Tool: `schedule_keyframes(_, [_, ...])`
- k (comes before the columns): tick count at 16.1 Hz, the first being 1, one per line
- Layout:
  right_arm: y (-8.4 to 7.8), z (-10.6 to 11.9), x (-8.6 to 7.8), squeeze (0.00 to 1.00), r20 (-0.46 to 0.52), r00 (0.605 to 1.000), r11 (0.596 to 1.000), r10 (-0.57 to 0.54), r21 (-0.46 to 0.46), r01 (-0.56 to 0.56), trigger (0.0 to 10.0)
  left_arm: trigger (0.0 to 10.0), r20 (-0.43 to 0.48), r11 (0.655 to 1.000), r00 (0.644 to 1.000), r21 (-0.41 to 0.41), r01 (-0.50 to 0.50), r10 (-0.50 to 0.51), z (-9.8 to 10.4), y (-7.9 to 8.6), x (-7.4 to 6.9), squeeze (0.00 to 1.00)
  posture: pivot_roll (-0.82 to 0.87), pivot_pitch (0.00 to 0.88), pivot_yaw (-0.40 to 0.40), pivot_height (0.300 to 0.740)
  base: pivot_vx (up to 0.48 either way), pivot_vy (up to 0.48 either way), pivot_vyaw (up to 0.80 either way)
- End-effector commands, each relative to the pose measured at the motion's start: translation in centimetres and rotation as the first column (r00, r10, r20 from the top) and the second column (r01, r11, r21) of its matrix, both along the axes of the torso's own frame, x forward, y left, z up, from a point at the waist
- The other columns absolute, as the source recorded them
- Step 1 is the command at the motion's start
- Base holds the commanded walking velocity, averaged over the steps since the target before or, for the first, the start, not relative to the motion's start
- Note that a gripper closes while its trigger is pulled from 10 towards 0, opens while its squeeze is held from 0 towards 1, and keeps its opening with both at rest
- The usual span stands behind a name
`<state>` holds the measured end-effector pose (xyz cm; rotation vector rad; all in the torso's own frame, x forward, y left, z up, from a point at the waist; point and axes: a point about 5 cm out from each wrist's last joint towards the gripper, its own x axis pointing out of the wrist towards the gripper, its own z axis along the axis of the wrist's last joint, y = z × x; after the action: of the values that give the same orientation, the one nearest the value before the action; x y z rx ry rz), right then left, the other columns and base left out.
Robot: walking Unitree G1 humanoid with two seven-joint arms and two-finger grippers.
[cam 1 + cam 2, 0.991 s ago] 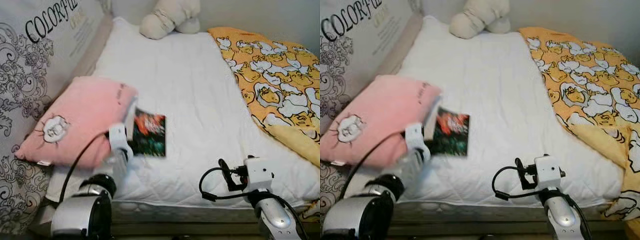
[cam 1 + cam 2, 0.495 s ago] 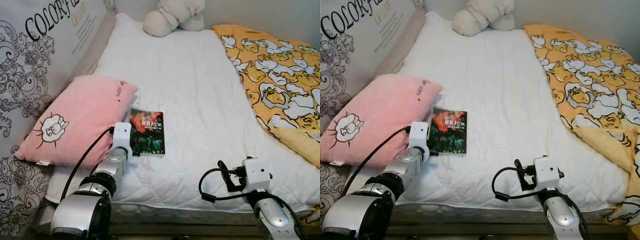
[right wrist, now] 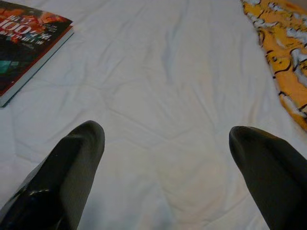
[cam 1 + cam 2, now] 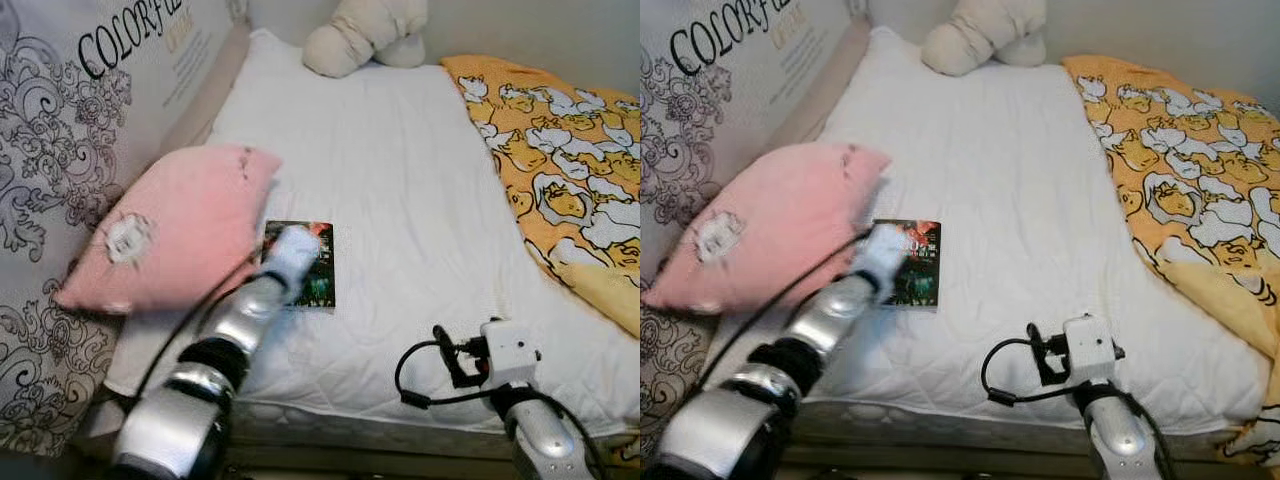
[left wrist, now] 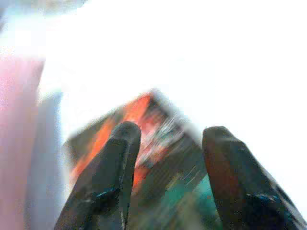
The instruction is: Clean up the room
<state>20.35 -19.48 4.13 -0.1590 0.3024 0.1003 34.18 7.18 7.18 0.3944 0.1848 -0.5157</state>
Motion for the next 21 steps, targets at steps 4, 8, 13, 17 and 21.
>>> schedule_keyframes(4, [0.3,-0.9,-0.5,0.01,-0.018,1.000,1.000,-0.019,0.024,0.019,10.0,10.0,-0.125,0.930,0.951,-0.277,0.241,-0.284,-0.6,-5.9,-5.4,1.00,-0.06,0.000,-0.076,0.740,0.000,0.000,0.00])
schedule_keyframes(8, [-1.0,1.9,2.1,0.01,0.155,0.970,0.982,-0.186,0.068,0.177,10.0,10.0,0.003,0.936,0.998,-0.349,-0.051,0.055,0.9,-0.2,-4.7,0.00,-0.02,0.000,-0.043,0.740,0.000,0.000,0.00])
schedule_keyframes(13, [-3.3,2.0,1.7,1.00,0.197,0.897,0.915,-0.397,0.167,0.368,10.0,10.0,0.107,0.925,0.970,-0.340,-0.169,0.217,2.2,4.5,-4.3,1.00,0.02,0.000,-0.040,0.740,0.000,0.000,0.00])
schedule_keyframes(17, [-2.5,1.6,2.2,1.00,0.203,0.913,0.932,-0.353,0.165,0.324,10.0,10.0,0.000,0.882,0.948,-0.367,-0.295,0.317,-0.2,6.0,-5.1,1.00,0.01,0.000,-0.043,0.740,0.000,-0.240,0.00])
schedule_keyframes(21, [-0.6,1.5,4.4,1.00,0.206,0.935,0.946,-0.288,0.213,0.244,10.0,10.0,0.009,0.871,0.950,-0.402,-0.284,0.313,0.0,5.4,-4.5,1.00,0.01,0.000,-0.037,0.740,0.000,-0.480,0.00])
